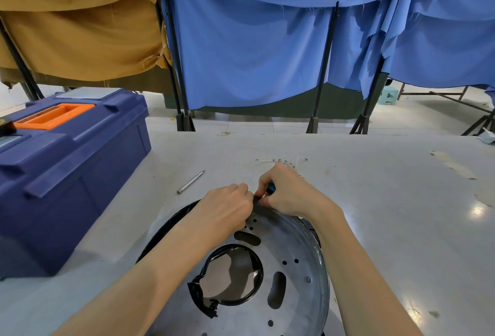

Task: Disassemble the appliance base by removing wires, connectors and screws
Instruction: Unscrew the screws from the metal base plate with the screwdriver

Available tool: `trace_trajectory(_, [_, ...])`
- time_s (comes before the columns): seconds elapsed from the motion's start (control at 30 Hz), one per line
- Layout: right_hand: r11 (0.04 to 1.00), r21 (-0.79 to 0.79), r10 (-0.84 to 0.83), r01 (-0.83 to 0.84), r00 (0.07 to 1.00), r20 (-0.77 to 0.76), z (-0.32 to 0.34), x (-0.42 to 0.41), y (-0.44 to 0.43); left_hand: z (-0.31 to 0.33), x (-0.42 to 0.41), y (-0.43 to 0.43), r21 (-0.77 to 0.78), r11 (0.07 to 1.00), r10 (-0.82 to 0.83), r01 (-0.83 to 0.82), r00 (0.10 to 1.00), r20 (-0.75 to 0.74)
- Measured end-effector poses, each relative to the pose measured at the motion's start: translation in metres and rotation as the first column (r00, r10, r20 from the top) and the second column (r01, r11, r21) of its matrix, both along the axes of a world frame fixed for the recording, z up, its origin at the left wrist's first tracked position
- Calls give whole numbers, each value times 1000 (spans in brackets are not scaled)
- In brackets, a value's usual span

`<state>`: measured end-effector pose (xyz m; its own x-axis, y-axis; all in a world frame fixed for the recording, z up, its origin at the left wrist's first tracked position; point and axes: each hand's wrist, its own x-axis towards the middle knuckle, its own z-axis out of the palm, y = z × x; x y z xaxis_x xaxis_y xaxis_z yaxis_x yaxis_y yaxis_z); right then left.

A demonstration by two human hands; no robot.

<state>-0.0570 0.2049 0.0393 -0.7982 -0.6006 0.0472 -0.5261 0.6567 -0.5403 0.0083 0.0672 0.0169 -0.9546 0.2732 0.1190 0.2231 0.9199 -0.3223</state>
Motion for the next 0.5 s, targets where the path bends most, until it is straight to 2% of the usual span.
trace_trajectory(0.5, [1000,-20,10,-9,1000,28,1,0,1,-3,-2,6,-38,999,-18,19,1000,17])
